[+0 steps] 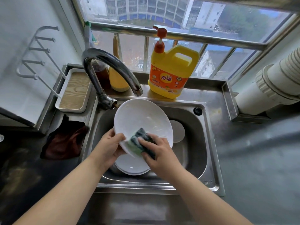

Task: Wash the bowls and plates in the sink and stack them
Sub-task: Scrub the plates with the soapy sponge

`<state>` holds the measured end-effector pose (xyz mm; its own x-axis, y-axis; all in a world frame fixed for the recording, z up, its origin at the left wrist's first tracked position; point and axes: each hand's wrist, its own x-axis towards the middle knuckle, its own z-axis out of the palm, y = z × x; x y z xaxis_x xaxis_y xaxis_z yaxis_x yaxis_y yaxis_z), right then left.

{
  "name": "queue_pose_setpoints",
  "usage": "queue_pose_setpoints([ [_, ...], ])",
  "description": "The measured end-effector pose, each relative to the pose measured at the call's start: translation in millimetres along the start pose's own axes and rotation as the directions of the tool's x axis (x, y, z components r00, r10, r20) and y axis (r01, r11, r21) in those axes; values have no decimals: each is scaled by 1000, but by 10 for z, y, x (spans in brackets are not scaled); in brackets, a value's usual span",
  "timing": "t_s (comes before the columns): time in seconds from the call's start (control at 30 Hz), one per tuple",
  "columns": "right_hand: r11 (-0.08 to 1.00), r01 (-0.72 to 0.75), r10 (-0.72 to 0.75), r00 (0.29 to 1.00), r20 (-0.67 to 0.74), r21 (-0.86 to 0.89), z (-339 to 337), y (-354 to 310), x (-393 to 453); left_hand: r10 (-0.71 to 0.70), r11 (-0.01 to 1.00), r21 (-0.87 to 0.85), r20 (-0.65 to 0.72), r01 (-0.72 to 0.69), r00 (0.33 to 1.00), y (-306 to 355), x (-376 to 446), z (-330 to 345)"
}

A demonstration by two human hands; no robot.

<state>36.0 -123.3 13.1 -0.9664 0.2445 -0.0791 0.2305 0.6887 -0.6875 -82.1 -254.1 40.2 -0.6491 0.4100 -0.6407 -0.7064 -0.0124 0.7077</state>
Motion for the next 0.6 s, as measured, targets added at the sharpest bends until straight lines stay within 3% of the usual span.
queue_pose_setpoints([
  [0.17,921,-139,154,988,12,-364,-303,462,86,-57,997,43,-82,61,995,61,46,-129],
  [0.23,923,-142,174,983,58,-357,-373,486,56,-69,996,56,-80,73,994,114,67,-149],
  [0.3,943,-81,116,989,93,-322,-420,418,-14,-93,994,49,-90,98,992,159,101,-152],
  [0.43,882,203,-190,979,72,-426,-326,390,-119,-166,981,91,-85,174,982,223,99,-145],
  [0.6,866,161,-267,949,-165,-474,-189,342,-131,-156,987,-38,-36,154,987,0,-44,102],
])
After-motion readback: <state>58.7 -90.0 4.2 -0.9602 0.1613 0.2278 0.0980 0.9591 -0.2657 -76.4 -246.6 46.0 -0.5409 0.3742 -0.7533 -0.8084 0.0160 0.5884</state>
